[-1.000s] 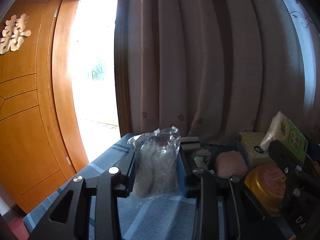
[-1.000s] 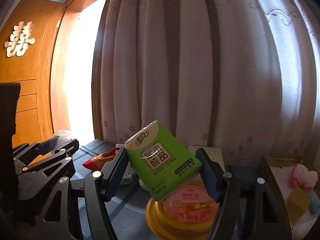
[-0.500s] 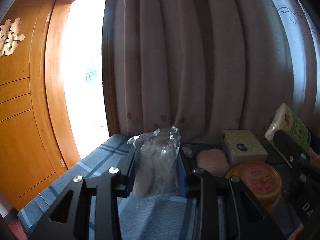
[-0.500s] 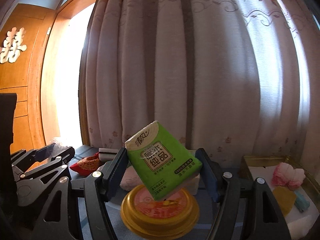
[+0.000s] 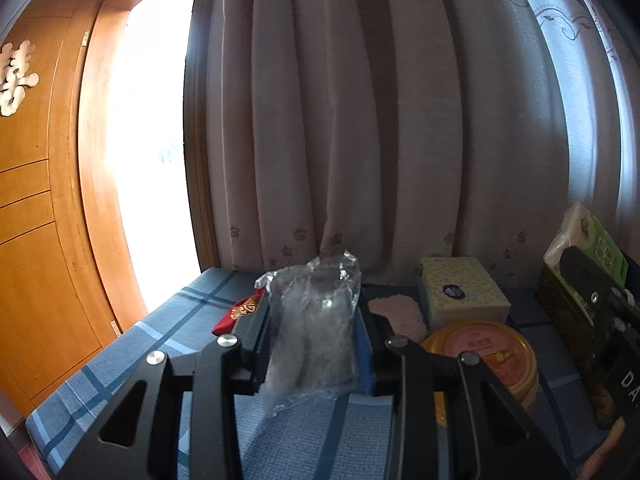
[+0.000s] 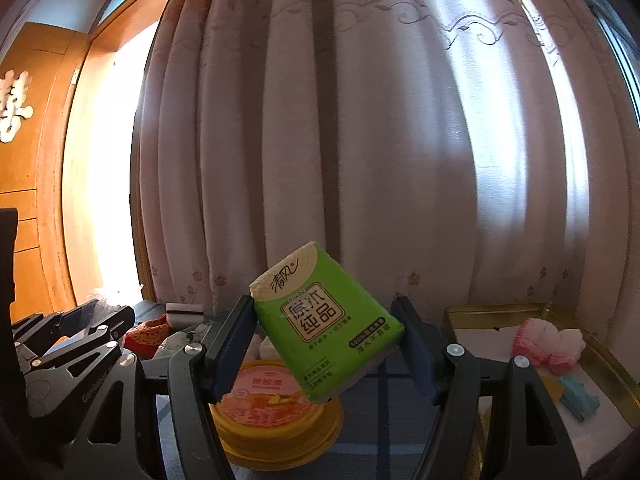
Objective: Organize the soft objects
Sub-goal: 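Carry the tissue pack and plastic bag over the gold tray with both tools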
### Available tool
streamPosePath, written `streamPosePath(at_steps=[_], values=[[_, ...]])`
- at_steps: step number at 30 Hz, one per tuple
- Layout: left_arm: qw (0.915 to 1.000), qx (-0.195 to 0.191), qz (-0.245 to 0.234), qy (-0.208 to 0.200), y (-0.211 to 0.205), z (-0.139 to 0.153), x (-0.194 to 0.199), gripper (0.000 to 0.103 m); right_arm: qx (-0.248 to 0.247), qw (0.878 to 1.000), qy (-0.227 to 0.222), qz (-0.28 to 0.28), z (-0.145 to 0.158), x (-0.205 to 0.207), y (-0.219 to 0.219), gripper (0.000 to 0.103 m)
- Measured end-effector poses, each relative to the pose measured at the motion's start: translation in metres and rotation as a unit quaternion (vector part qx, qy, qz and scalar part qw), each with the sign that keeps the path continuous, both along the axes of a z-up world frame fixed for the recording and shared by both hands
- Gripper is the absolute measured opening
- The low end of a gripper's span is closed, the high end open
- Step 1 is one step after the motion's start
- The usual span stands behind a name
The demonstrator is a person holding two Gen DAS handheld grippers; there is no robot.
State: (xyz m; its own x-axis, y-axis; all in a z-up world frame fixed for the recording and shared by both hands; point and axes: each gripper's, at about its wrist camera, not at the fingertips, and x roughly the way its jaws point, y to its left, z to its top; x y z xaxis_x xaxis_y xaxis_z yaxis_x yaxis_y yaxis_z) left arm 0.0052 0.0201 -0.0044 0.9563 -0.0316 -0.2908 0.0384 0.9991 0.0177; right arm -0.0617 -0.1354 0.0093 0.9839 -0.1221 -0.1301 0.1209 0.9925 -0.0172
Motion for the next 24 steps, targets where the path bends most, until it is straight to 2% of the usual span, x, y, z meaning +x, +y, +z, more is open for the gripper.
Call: streamPosePath(at_steps=[18,24], values=[[0.9999,-0.002,-0.014,-0.003,-0.025,0.000,-0.008,0.034,0.014,0.999,-0.018,-0.040,0.004,-0.017,-0.032,0.071],[0.9993,0.001,-0.036,-0.013,-0.039,0.001,-0.014,0.034,0.015,0.998,-0.030,-0.055,0.005,-0.024,-0.043,0.071]])
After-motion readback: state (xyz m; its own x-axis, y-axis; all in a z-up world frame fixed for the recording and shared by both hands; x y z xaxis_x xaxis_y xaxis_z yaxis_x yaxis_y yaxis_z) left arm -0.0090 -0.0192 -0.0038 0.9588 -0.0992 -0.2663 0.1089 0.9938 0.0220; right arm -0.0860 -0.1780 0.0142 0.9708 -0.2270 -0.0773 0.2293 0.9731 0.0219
